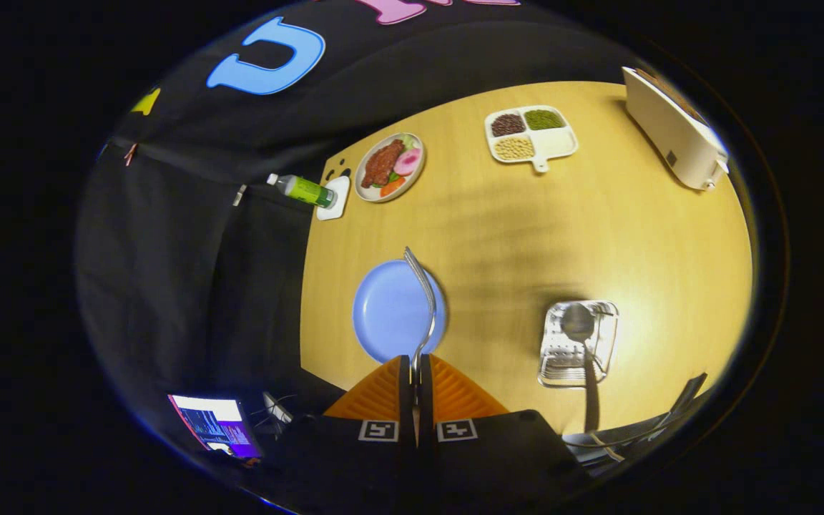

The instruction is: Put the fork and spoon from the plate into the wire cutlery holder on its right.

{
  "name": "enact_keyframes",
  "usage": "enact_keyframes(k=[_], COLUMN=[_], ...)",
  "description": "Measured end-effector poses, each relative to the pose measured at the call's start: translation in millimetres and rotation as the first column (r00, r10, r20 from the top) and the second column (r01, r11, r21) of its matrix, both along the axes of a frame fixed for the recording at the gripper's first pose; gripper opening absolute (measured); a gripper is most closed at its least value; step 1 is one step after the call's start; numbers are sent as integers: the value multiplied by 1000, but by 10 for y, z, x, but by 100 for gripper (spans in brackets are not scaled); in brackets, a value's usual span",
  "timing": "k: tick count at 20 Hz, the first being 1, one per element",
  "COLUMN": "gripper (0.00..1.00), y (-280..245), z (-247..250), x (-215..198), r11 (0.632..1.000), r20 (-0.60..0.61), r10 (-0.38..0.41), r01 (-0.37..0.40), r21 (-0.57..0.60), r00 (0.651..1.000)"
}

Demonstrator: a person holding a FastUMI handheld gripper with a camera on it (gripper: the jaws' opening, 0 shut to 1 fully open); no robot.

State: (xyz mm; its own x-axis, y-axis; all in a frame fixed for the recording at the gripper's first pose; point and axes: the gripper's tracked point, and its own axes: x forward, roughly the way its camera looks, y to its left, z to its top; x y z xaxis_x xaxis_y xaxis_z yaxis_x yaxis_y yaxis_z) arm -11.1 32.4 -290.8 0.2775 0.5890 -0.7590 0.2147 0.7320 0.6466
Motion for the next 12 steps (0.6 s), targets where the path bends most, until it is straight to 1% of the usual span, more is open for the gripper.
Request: enact_keyframes(k=[3,6,8,12], gripper=[5,5,5,5], y=[-339,-511,-545,-647], z=[-166,-285,-400,-679], x=[-281,-493,-583,-715], r11=[999,999,997,992], r20=[-122,-272,-371,-539], r10=[25,49,71,122], r01=[-28,-47,-57,-108], r21=[-28,15,49,58], r00=[992,961,926,833])
